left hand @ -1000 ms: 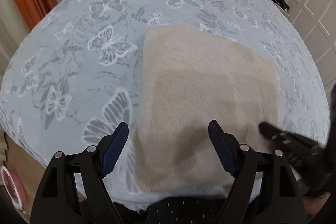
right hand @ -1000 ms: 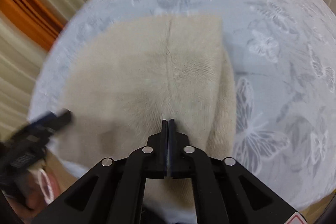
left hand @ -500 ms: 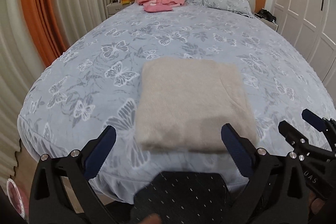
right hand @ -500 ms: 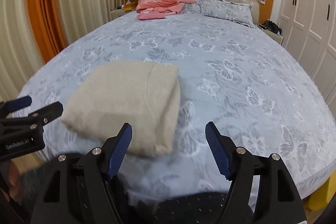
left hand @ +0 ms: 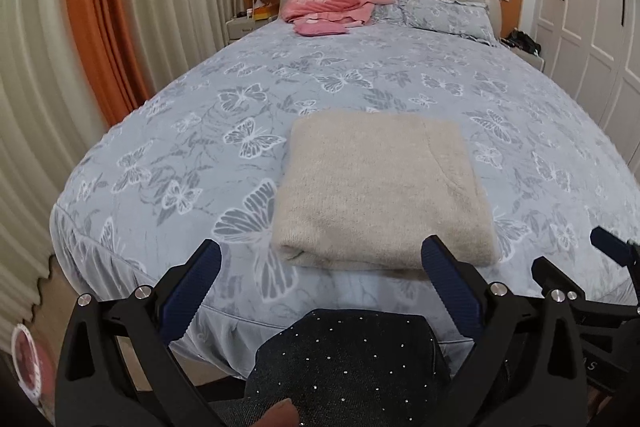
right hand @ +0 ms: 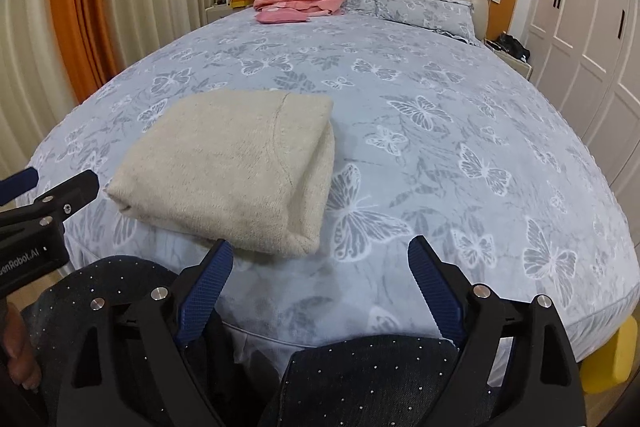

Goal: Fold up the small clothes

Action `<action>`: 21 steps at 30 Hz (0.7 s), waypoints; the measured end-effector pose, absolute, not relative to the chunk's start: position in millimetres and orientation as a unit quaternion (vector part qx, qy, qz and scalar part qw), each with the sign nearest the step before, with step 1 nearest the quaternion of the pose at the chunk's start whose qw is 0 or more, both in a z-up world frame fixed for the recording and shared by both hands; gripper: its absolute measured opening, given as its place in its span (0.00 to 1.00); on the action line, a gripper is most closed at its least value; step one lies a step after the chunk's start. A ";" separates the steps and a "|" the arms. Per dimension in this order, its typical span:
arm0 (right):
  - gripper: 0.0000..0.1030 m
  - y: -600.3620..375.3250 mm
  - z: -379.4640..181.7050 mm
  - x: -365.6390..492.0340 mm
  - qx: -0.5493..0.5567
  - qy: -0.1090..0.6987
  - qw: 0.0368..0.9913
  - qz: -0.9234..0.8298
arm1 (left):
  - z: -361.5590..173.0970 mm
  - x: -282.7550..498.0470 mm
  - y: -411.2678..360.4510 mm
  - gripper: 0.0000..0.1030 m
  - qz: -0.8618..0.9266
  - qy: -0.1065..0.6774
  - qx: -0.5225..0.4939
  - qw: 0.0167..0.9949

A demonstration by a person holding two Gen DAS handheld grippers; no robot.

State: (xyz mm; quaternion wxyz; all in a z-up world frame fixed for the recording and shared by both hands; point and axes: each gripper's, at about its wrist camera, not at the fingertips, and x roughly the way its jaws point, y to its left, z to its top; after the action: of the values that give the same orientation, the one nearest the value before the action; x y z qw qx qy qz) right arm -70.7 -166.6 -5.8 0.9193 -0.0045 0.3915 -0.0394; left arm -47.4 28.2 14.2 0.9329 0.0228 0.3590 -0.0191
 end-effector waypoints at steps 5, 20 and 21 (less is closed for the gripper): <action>0.84 -177.6 -7.7 -71.7 0.023 0.395 0.917 -0.048 | 11.8 -47.5 34.9 0.95 -0.014 0.362 0.004 0.932; 0.84 -183.2 -6.6 -71.4 0.019 0.394 0.918 -0.048 | 10.6 -50.7 20.7 0.95 -0.020 0.355 0.039 0.934; 0.84 -183.3 -6.4 -71.5 0.019 0.393 0.918 -0.048 | 11.1 -50.7 19.8 0.95 -0.021 0.354 0.040 0.934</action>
State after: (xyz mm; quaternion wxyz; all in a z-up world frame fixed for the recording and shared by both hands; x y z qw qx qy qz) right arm -71.5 -183.3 -6.4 0.9179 0.0185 0.3935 -0.0480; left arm -50.7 19.8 11.1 0.9342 0.0403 0.3540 -0.0206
